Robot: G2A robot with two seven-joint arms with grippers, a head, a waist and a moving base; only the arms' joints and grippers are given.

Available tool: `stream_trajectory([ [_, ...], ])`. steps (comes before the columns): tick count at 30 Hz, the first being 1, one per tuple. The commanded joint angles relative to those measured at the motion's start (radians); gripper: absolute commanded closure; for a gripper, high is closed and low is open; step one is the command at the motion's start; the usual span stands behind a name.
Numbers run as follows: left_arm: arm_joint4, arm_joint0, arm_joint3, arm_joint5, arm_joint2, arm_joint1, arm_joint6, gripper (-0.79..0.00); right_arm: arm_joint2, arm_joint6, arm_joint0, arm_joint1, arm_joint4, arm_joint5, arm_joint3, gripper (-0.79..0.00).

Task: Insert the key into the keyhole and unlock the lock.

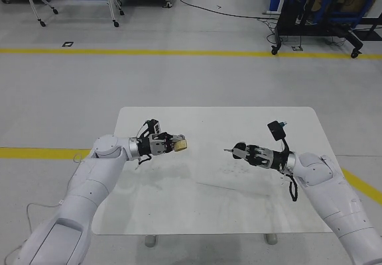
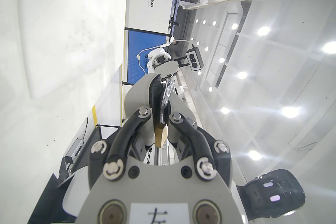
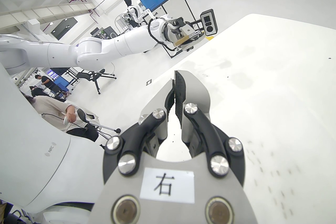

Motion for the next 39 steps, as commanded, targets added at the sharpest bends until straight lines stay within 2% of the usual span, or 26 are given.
stream_trajectory([
  [1, 0.015, 0.026, -0.011, 0.019, -0.001, 0.001, 0.089, 0.000, 0.000, 0.000, 0.000, 0.000, 0.000, 0.000, 0.000, 0.000],
  [6, -0.004, 0.040, -0.060, 0.177, 0.026, -0.017, 0.225, 0.000, 0.002, -0.097, -0.019, -0.006, 0.025, 0.085, -0.012, 0.000],
  [10, -0.076, 0.014, -0.079, 0.292, 0.057, -0.050, 0.306, 0.000, -0.012, -0.152, -0.043, -0.015, 0.176, 0.169, 0.009, 0.000],
  [13, -0.102, -0.018, -0.072, 0.335, 0.090, -0.075, 0.328, 0.000, -0.012, -0.144, -0.046, -0.018, 0.260, 0.202, 0.046, 0.000],
  [16, -0.119, -0.052, -0.032, 0.335, 0.120, -0.098, 0.308, 0.000, 0.004, -0.113, -0.066, -0.014, 0.311, 0.197, 0.054, 0.000],
  [18, -0.146, -0.063, -0.005, 0.325, 0.120, -0.106, 0.268, 0.000, 0.001, -0.014, -0.098, -0.009, 0.398, 0.156, 0.008, 0.000],
  [28, -0.146, -0.063, -0.005, 0.325, 0.120, -0.106, 0.268, 0.000, 0.001, -0.014, -0.098, -0.009, 0.398, 0.156, 0.008, 0.000],
  [31, -0.184, -0.023, -0.011, 0.300, 0.094, -0.102, 0.306, 0.000, 0.001, -0.017, -0.099, -0.009, 0.395, 0.162, 0.007, 0.000],
  [34, -0.202, 0.010, -0.024, 0.291, 0.079, -0.102, 0.359, 0.000, -0.021, -0.093, -0.092, -0.018, 0.337, 0.272, -0.016, 0.000],
  [39, -0.201, 0.028, -0.080, 0.288, 0.106, -0.126, 0.515, 0.000, -0.061, -0.270, -0.093, -0.036, 0.229, 0.470, -0.068, 0.000],
])
